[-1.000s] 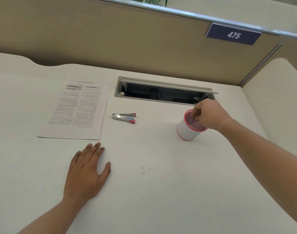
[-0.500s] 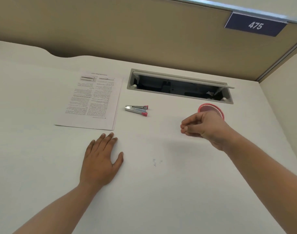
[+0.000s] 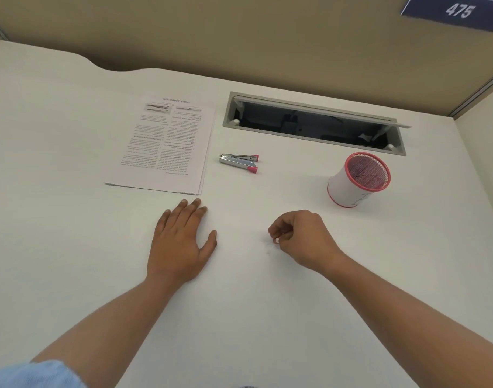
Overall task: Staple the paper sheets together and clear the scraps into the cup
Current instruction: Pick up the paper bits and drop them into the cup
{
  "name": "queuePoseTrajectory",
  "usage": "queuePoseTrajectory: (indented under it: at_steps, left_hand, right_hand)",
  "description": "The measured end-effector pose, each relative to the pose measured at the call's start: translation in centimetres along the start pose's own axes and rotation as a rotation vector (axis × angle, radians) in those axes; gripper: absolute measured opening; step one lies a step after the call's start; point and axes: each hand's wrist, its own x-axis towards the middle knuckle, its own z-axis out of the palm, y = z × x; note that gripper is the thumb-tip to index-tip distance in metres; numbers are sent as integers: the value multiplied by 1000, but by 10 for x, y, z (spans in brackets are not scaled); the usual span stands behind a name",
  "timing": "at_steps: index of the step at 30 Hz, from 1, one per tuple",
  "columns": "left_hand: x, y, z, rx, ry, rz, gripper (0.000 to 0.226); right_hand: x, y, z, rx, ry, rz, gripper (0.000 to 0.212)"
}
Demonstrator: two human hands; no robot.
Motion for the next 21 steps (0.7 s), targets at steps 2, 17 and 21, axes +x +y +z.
queuePoseTrajectory:
  at_steps: [2, 17, 21]
  left_hand:
    - [0, 0, 0, -1, -1, -3, 59]
    - [0, -2, 2, -5, 7, -4, 58]
    - [-1, -1, 2, -9, 14, -1, 58]
  right_hand:
    - [-1, 2, -1, 36, 26, 2, 23]
    - [-19, 33, -6, -334, 74, 153, 22]
    - [-22, 24, 19, -381, 22, 126, 21]
